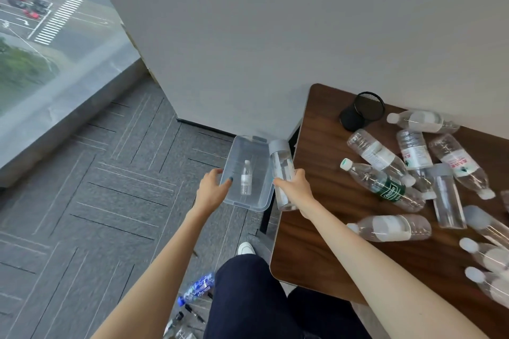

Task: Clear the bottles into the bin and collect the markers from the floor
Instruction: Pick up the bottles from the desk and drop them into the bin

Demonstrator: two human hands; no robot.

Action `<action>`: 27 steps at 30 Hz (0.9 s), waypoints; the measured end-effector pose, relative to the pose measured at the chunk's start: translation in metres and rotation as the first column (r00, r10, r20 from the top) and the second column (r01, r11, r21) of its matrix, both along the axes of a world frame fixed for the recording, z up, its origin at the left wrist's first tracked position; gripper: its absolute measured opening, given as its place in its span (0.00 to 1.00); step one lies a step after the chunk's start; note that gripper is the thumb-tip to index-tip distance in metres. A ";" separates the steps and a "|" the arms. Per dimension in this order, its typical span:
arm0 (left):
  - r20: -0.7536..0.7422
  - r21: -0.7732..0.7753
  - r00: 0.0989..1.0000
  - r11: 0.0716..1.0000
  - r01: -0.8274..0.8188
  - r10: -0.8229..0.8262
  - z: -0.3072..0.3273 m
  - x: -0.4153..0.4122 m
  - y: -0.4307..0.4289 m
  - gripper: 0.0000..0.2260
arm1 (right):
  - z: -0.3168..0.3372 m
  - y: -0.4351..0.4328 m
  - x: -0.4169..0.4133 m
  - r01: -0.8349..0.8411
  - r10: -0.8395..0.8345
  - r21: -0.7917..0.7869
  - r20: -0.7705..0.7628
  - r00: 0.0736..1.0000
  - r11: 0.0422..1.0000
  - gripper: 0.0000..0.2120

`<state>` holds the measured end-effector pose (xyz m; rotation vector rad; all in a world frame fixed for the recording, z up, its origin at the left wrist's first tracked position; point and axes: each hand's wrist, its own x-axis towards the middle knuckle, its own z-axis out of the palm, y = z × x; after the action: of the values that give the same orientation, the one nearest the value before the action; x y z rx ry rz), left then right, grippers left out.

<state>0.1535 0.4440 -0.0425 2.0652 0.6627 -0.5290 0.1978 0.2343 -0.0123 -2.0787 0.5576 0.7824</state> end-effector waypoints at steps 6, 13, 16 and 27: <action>0.076 -0.051 0.990 0.992 -0.112 0.116 0.005 -0.013 0.013 0.13 | -0.003 0.023 0.019 -0.044 0.043 -0.067 -0.022 0.999 0.997 0.30; 0.136 -0.080 0.984 0.992 -0.102 0.112 0.008 -0.018 0.016 0.11 | 0.002 0.030 0.032 -0.237 0.327 -0.340 0.238 0.915 0.910 0.31; 0.151 -0.084 0.985 0.994 -0.069 0.081 0.012 -0.015 0.008 0.10 | 0.004 0.019 0.024 -0.231 0.333 -0.318 0.320 0.887 0.919 0.23; 0.228 -0.113 0.967 0.983 0.147 -0.118 0.031 0.014 -0.069 0.09 | 0.014 -0.063 -0.009 -0.034 0.115 -0.206 0.394 0.912 0.978 0.07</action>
<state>0.1678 0.3755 -0.0112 2.0173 0.3522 -0.3990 0.1887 0.1717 0.0019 -2.3702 0.3342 0.3270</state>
